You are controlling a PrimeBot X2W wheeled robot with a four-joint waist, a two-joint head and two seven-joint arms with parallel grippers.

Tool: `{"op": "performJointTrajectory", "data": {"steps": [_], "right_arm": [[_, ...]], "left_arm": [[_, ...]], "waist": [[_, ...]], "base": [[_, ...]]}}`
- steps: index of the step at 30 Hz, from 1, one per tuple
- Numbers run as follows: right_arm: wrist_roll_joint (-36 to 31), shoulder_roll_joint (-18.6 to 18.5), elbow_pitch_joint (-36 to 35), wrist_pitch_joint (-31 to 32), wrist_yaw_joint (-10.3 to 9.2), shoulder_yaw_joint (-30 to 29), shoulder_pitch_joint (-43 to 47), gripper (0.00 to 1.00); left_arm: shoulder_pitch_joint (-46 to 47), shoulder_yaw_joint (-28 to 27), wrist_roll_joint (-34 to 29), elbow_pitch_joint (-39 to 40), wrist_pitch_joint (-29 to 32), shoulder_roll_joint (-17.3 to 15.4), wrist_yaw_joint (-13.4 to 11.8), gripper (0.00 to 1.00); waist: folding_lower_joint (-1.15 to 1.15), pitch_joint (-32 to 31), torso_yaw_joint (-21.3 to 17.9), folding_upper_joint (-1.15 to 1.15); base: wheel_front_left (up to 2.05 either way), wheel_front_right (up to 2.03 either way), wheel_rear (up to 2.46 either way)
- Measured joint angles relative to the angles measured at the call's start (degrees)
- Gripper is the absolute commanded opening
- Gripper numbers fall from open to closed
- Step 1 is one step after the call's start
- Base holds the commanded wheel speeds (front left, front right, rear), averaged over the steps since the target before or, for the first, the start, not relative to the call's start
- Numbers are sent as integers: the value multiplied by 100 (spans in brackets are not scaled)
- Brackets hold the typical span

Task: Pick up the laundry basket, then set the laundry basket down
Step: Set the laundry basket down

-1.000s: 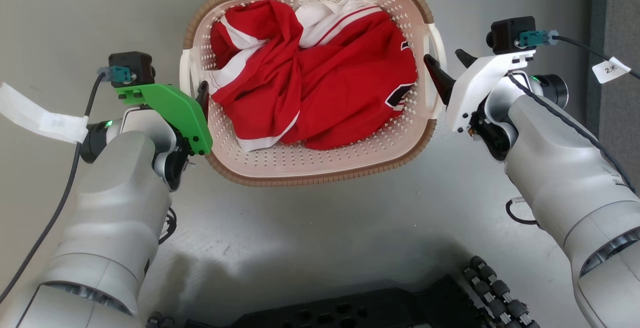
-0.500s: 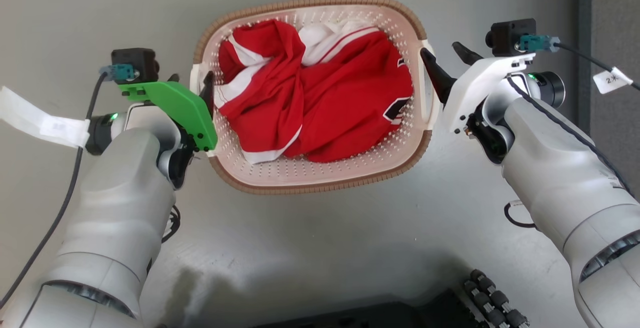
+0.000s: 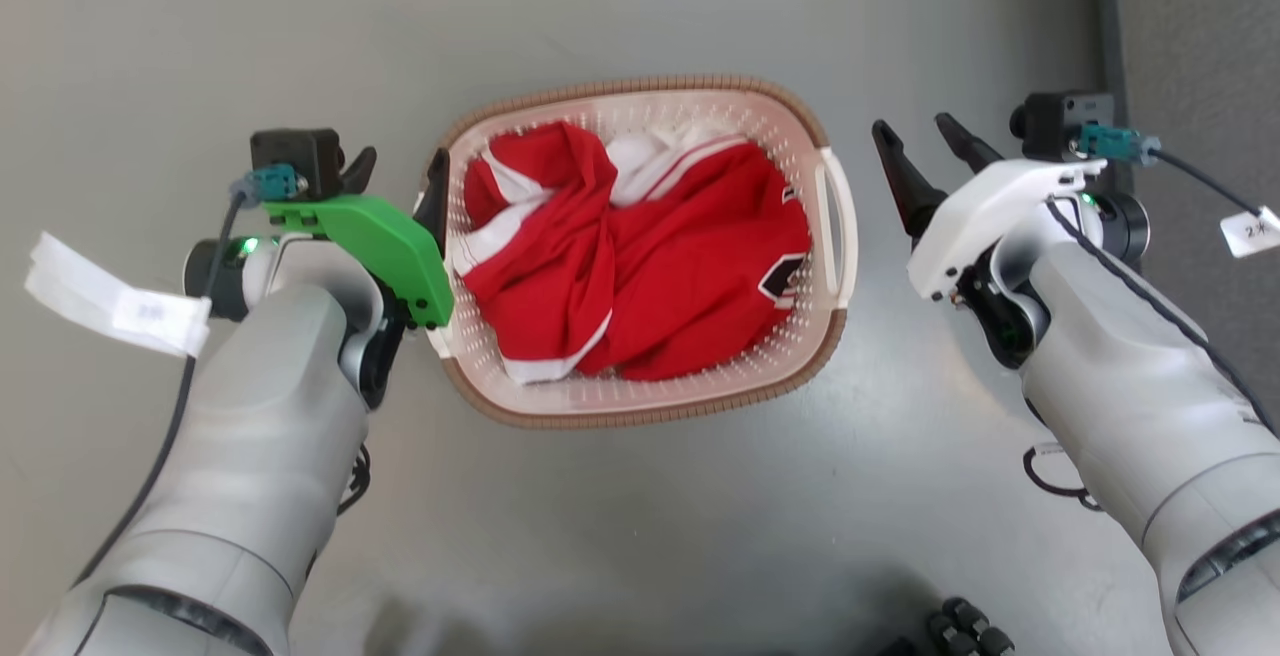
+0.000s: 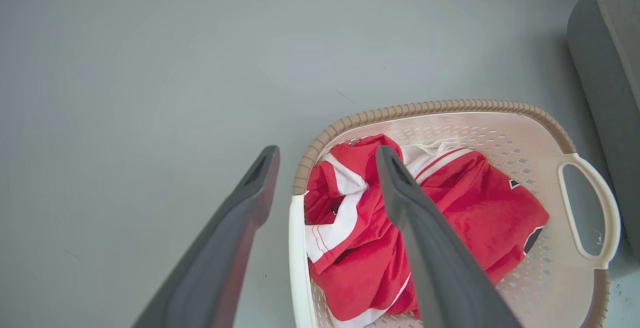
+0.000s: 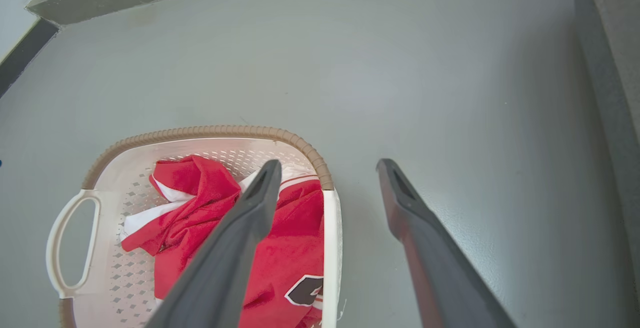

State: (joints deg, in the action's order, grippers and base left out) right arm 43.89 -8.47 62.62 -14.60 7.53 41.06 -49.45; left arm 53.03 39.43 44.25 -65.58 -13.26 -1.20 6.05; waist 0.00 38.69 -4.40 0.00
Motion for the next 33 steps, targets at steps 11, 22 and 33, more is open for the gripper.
{"op": "performJointTrajectory", "data": {"steps": [11, 22, 33], "right_arm": [[-123, -341, -1046, 1, -275, -748, 161, 100], [-848, -556, -2204, 1, -750, -1284, 682, 100], [-1452, -590, -3323, 0, -1120, -1775, 1503, 100]], "left_arm": [[-162, -40, -137, 403, -118, 0, -242, 100], [-352, -583, -732, 1757, -116, -315, -921, 100], [-1245, -926, -1388, 2959, -118, -512, -1217, 100]], "waist": [[-1, -701, 49, 0], [-1, -1340, 96, 0], [-1, -1920, 94, 0]], "base": [[0, 0, 0], [0, 0, 0], [0, 0, 0]]}}
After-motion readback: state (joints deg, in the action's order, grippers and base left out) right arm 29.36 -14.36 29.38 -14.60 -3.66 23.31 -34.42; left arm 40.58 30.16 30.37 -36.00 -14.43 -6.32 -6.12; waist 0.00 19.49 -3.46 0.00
